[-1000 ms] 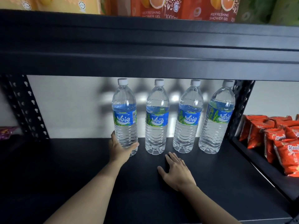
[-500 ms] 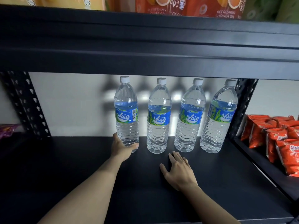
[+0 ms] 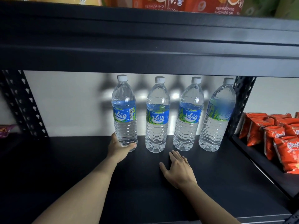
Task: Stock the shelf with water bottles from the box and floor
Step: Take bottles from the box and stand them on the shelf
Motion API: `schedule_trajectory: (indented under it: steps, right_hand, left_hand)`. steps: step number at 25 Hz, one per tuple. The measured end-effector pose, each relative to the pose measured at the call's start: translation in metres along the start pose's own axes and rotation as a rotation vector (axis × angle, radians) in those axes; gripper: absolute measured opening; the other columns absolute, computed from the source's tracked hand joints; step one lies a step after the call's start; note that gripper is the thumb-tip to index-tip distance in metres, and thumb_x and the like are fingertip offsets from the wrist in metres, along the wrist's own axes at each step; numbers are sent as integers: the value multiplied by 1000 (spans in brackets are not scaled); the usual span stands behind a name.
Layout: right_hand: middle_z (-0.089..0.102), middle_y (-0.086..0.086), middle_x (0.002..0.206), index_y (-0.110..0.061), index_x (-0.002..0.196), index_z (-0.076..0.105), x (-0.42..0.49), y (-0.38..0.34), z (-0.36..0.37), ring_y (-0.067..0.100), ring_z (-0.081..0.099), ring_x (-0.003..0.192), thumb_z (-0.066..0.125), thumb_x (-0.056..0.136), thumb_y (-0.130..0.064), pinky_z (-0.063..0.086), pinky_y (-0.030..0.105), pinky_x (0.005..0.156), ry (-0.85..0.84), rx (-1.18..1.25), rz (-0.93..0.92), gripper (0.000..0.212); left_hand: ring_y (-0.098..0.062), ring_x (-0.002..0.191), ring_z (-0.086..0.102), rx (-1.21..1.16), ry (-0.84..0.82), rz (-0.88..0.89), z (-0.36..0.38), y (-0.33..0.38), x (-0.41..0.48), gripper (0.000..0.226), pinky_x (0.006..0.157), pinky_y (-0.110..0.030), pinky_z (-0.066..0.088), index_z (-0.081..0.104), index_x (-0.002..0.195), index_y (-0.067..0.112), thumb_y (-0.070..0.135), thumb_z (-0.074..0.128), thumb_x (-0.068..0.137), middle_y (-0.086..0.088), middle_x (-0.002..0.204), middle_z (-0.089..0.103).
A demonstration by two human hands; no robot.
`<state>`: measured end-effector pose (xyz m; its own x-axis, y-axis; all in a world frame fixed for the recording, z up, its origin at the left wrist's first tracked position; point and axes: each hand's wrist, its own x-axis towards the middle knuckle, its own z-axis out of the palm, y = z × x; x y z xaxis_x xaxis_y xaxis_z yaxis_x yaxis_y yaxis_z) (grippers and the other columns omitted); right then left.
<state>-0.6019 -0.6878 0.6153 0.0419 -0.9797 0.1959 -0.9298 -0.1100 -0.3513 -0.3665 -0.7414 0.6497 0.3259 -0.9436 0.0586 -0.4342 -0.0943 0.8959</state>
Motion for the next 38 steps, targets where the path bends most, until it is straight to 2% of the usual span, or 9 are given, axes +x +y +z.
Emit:
schedule_trajectory:
  steps: [12, 17, 20, 24, 26, 29, 33, 35, 38]
  right_hand:
    - [35, 0, 157, -11, 144, 43, -4, -2, -2, 13, 20, 149, 43, 92, -58, 16, 31, 121, 19, -27, 2, 70]
    - [60, -5, 129, -19, 118, 61, -15, -11, -10, 18, 50, 128, 49, 93, -48, 37, 32, 105, 99, -84, 16, 41]
    - [61, 0, 125, -19, 123, 59, -30, -22, -12, 24, 53, 121, 48, 96, -38, 37, 34, 101, 93, -36, 49, 35]
    - [54, 6, 138, -15, 141, 45, -71, -34, -10, 25, 45, 132, 55, 93, -30, 29, 38, 114, -8, 160, -29, 52]
    - [60, 3, 131, -17, 136, 51, -103, -44, -15, 19, 53, 124, 63, 89, -24, 37, 33, 109, 25, 370, -84, 49]
    - [65, -5, 115, -18, 120, 63, -175, -58, -16, 3, 58, 111, 66, 88, -12, 44, 18, 98, 89, 634, -298, 33]
    - [59, -6, 114, -15, 112, 66, -256, -53, 40, 6, 59, 105, 60, 90, -5, 50, 18, 79, -126, 679, -577, 25]
    - [56, -12, 111, -22, 111, 66, -275, -36, 90, 5, 61, 92, 61, 88, -8, 53, 25, 74, -308, 595, -508, 27]
    - [58, -13, 111, -31, 112, 62, -301, 2, 189, 11, 65, 93, 62, 85, -16, 53, 31, 81, -609, 312, -293, 31]
  left_hand:
    - [-15, 109, 55, -9, -131, 34, -9, -5, -4, 84, 90, -26, 40, 30, 139, 15, 22, 85, 75, 0, 126, 56]
    - [-25, 149, 24, 93, -166, -23, -19, -27, -26, 111, 120, -40, 26, 0, 156, 14, 29, 79, 80, -9, 162, 20]
    - [-21, 142, 37, -4, -98, -22, -33, -34, -61, 89, 116, -35, 33, 18, 154, 13, 25, 74, 86, -7, 157, 32]
    - [-4, 101, 66, -109, 59, 133, -60, -40, -145, 39, 97, -27, 53, 59, 124, 13, 11, 72, 87, 1, 112, 69]
    - [-4, 91, 68, -150, 172, 264, -68, -47, -193, 26, 80, -18, 55, 64, 111, 11, 5, 70, 87, 3, 96, 71]
    - [-10, 91, 67, -139, 393, 326, -64, -80, -272, 19, 77, -11, 52, 63, 107, 5, -1, 65, 89, -3, 94, 68]
    - [-6, 91, 64, -75, 488, 2, -41, -173, -362, 22, 74, -8, 50, 61, 110, 11, -1, 62, 91, 0, 98, 65]
    - [-5, 88, 63, -52, 433, -280, -25, -227, -393, 24, 71, -8, 49, 58, 109, 18, 5, 65, 90, 3, 98, 65]
    - [-23, 91, 67, -81, 304, -680, 7, -312, -430, 24, 76, -28, 52, 57, 104, 15, 9, 71, 85, -6, 98, 68]
